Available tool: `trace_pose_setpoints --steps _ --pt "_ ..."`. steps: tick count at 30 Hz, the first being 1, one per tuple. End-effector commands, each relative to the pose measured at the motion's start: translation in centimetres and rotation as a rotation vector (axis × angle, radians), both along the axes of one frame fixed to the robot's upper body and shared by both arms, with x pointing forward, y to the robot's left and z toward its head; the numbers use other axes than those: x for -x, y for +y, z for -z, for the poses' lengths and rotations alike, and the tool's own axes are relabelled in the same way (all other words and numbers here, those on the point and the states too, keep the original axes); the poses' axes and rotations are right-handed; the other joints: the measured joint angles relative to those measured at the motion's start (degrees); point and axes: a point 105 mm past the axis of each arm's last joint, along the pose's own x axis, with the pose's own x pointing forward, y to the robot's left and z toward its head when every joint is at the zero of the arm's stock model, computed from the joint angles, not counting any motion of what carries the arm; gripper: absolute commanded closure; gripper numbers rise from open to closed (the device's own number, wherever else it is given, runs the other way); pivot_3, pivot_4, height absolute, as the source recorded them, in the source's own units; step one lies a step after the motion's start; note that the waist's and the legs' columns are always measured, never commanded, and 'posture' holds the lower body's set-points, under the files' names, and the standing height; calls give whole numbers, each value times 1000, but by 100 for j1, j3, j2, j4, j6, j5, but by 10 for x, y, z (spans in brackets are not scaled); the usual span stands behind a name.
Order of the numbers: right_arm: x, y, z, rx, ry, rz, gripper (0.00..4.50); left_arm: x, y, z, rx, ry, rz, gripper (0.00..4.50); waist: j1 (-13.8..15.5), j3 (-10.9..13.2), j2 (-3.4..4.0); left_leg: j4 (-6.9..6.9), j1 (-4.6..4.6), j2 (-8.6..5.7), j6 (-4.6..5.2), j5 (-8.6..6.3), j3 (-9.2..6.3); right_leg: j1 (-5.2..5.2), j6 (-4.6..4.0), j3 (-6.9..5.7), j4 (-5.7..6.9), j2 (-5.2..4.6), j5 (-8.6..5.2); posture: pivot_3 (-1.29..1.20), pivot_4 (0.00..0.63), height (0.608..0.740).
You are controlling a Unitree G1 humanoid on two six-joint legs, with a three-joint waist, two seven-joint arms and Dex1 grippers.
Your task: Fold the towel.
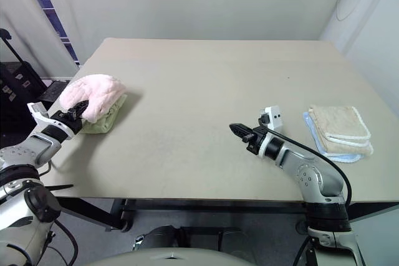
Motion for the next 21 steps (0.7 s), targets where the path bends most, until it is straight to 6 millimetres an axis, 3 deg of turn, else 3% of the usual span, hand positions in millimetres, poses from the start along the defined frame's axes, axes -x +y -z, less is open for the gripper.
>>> trace_pose_setpoints --steps 1,7,11,20,21 --pt "-2 0 -15 9 -66 -1 4500 -2 10 -21 -18 -76 -58 4485 2 -1 -2 1 0 0 0 0 0 0 0 0 2 0 0 0 0 740" --pt "-4 1 -16 23 -73 -4 4500 0 2 9 -21 41 -48 4485 4 -3 -3 5 0 -1 0 0 1 1 -2 0 3 -1 1 0 0 740" --pt "-6 1 -16 30 -75 -4 4500 -4 -6 23 -12 81 -46 3231 0 -4 -3 4 2 0 0 0 1 0 -2 -1 3 0 1 0 0 740" --pt "-7 0 -16 33 -82 0 4500 2 8 15 24 73 -80 117 -6 -5 -3 4 4 0 0 0 1 0 -2 -1 6 0 1 0 0 740" --pt "-7 0 -15 31 -83 1 4500 6 10 14 40 75 -77 38 -14 -6 -3 4 5 0 0 0 1 0 -2 -1 7 -1 2 0 0 740"
